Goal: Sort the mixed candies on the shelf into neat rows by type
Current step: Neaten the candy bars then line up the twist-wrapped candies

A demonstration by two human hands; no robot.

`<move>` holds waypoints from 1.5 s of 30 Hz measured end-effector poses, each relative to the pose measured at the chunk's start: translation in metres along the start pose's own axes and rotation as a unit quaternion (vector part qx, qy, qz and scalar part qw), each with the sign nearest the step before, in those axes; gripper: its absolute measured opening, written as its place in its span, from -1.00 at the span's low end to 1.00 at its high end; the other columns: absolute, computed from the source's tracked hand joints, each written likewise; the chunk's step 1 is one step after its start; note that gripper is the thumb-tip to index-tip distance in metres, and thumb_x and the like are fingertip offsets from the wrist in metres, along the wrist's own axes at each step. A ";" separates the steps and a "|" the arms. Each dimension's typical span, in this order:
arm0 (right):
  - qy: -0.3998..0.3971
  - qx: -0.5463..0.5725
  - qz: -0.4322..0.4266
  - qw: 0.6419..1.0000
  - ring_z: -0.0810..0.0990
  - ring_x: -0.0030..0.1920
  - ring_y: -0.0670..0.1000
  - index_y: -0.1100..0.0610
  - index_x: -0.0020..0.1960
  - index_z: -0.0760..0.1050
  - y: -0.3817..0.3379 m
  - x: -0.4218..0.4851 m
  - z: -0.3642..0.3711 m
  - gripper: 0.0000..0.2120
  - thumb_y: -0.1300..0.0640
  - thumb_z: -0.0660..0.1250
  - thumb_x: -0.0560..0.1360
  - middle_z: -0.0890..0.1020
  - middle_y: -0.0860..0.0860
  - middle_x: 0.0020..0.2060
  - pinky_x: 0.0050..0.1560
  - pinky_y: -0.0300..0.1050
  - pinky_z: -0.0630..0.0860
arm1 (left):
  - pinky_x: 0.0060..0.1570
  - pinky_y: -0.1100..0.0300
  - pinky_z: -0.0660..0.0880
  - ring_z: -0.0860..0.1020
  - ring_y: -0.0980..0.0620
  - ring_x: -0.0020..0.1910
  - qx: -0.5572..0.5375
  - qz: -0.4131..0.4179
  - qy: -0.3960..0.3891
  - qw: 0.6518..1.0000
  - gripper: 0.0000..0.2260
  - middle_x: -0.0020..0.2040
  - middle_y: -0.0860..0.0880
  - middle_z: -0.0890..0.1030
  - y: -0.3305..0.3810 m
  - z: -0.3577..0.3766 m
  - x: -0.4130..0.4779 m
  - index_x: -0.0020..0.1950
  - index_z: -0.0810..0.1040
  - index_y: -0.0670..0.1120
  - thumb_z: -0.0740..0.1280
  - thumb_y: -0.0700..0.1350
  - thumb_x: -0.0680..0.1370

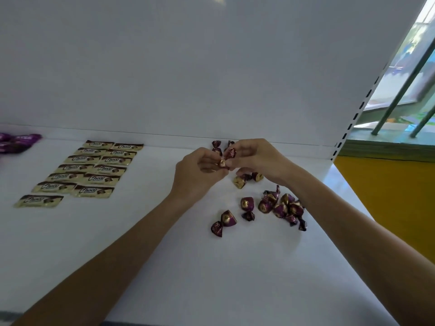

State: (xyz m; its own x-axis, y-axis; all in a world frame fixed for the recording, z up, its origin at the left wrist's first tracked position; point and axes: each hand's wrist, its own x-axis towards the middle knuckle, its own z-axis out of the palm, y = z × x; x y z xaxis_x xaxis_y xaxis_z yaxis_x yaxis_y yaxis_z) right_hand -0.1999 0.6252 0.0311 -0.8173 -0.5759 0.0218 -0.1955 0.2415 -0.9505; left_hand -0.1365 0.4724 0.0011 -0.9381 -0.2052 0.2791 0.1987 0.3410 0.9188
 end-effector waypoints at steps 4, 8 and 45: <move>-0.027 0.020 -0.010 0.999 0.63 -0.20 -0.11 0.14 -0.07 0.57 0.000 0.006 0.002 -0.80 0.39 0.36 0.40 0.67 -0.04 -0.26 -0.10 -0.24 0.58 | -0.20 0.47 0.49 0.60 0.23 -0.21 0.008 -0.009 -0.001 1.000 -0.83 -0.13 0.12 0.63 -0.004 -0.009 -0.001 -0.14 0.52 0.03 0.48 -0.15 0.39; -0.021 0.033 -0.007 0.999 0.64 -0.18 -0.06 0.26 -0.01 0.55 -0.001 0.014 0.009 -0.80 0.43 0.35 0.39 0.65 0.09 -0.19 -0.11 -0.24 0.59 | -0.22 0.53 0.44 0.57 0.32 -0.26 0.028 -0.009 0.009 1.000 -0.86 -0.20 0.17 0.61 -0.007 -0.016 0.002 -0.18 0.53 0.05 0.45 -0.15 0.42; 0.040 -0.011 0.059 0.997 0.59 -0.19 -0.02 0.18 -0.07 0.54 0.020 -0.029 -0.033 -0.93 0.26 0.34 0.45 0.62 0.08 -0.18 -0.15 -0.19 0.56 | -0.09 0.53 0.42 0.56 0.19 -0.12 0.100 -0.032 -0.075 0.992 -0.87 -0.11 0.06 0.61 0.006 0.018 -0.009 -0.02 0.58 -0.07 0.40 -0.22 0.46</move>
State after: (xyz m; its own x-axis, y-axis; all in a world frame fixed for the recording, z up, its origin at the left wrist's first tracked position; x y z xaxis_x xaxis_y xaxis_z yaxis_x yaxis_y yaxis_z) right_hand -0.1982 0.6720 0.0215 -0.8756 -0.4787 -0.0638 -0.1068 0.3208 -0.9411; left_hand -0.1322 0.4931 -0.0011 -0.9815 -0.0993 0.1636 0.0910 0.5100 0.8554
